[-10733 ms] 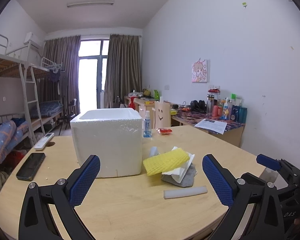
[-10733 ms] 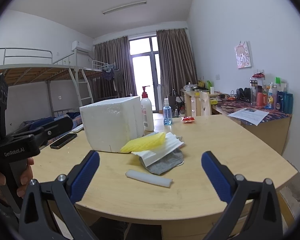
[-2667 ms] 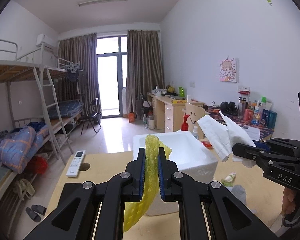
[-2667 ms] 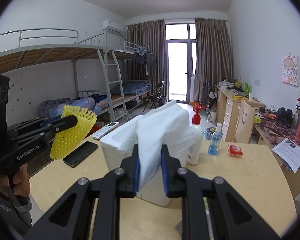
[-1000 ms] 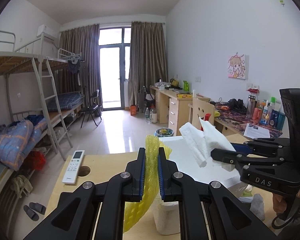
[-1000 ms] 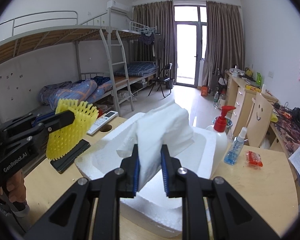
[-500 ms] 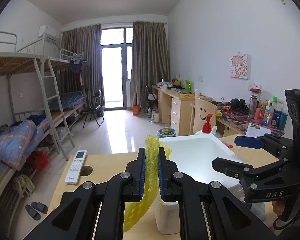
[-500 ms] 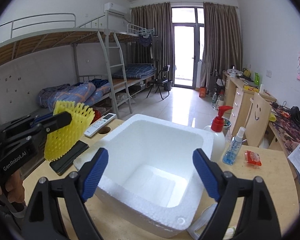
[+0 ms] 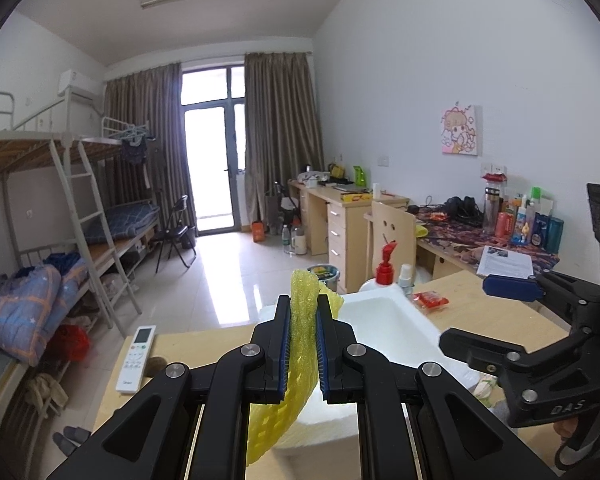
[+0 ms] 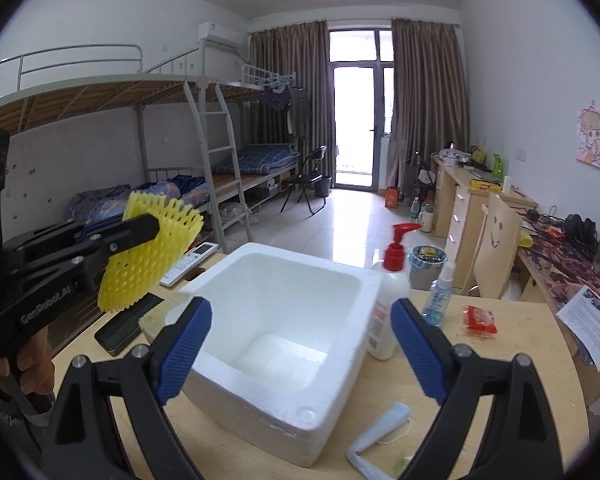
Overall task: Organize soft objects
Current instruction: 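Lower the yellow mesh net into the foam box and open the left tool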
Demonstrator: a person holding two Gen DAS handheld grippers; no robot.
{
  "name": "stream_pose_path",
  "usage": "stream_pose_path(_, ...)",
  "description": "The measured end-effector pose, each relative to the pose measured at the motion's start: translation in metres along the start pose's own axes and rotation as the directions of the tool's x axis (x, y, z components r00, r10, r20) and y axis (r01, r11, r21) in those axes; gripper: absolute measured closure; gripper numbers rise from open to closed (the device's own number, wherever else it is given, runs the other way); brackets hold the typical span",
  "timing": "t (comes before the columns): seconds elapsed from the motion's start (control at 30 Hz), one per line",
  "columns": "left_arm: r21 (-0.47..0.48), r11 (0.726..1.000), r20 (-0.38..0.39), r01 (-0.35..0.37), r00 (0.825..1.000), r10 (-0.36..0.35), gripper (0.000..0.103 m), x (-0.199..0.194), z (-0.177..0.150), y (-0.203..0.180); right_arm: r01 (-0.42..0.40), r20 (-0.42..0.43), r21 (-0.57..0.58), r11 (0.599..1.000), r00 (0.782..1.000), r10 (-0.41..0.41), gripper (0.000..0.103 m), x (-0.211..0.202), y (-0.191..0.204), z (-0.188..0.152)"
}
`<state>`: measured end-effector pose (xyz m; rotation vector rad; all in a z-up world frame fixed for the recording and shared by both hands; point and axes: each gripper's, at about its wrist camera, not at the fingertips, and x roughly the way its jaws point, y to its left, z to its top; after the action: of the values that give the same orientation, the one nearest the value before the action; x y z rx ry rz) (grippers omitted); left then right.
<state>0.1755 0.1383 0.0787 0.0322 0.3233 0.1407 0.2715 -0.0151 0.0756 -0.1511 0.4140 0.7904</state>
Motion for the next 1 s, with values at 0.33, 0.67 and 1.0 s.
stream_pose_path(0.33,0.036,0.997,-0.040,0.075,0.997,-0.073,0.091,0.021,0.001,-0.022,0.060,0.033,0.062,0.996,0.998,-0.063,0.006,-0.020,-0.027,-0.011)
stream_pose_path(0.67,0.038,0.996,-0.091,0.084,0.993,-0.081,0.091,0.041,0.002,-0.034,0.088,0.026,0.114,0.990,0.995,-0.092,0.006,-0.025,-0.050,-0.024)
stream_pose_path(1.0,0.008,0.998,-0.129,0.066,0.990,-0.064,0.052,0.052,0.002,-0.033,0.099,0.023,0.151,0.984,0.994,-0.103,0.006,-0.025,-0.066,-0.034)
